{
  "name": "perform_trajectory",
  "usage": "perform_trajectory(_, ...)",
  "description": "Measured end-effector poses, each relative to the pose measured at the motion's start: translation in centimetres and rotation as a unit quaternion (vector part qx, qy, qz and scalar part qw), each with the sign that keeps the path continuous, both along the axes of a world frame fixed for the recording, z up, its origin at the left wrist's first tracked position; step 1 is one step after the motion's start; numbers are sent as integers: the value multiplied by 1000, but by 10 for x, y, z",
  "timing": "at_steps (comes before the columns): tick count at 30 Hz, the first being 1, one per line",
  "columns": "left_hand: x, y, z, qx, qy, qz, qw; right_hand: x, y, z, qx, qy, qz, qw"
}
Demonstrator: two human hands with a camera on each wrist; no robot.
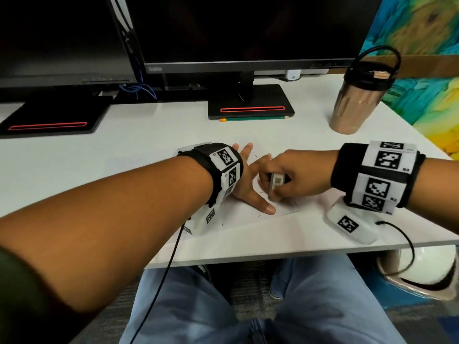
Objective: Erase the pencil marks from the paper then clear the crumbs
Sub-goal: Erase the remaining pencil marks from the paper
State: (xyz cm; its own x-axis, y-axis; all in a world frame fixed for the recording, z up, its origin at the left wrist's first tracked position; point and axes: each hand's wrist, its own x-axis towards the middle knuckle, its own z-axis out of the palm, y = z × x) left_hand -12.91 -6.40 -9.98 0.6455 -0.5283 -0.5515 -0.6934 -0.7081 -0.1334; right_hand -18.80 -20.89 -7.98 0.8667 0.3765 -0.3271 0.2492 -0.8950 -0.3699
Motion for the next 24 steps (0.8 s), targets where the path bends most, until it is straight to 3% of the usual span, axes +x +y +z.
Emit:
perform_trajectory(5, 0, -1, -1, -1, -4, -1, 1000, 5, -5, 2, 0, -35, -37, 999)
perform_trajectory(9, -1, 1, 0, -5, 0, 1, 1000, 1, -2, 5, -8, 32, -4, 999)
perform_trajectory(13, 1, -1, 0, 1, -2, -1, 1000, 7, -5, 5, -15, -41, -46, 998)
perform_trajectory(17, 0, 0, 0, -2, -5, -1, 1000, 3, 1, 9, -21, 57, -8, 998)
perform_trajectory(21, 1, -1, -1, 1, -6, -5, 1000, 11, -2, 4, -34, -63, -56, 996)
perform_trajectory(24, 2, 0, -2, -3, -5, -4, 1000, 11, -5, 6, -28, 14, -54, 998)
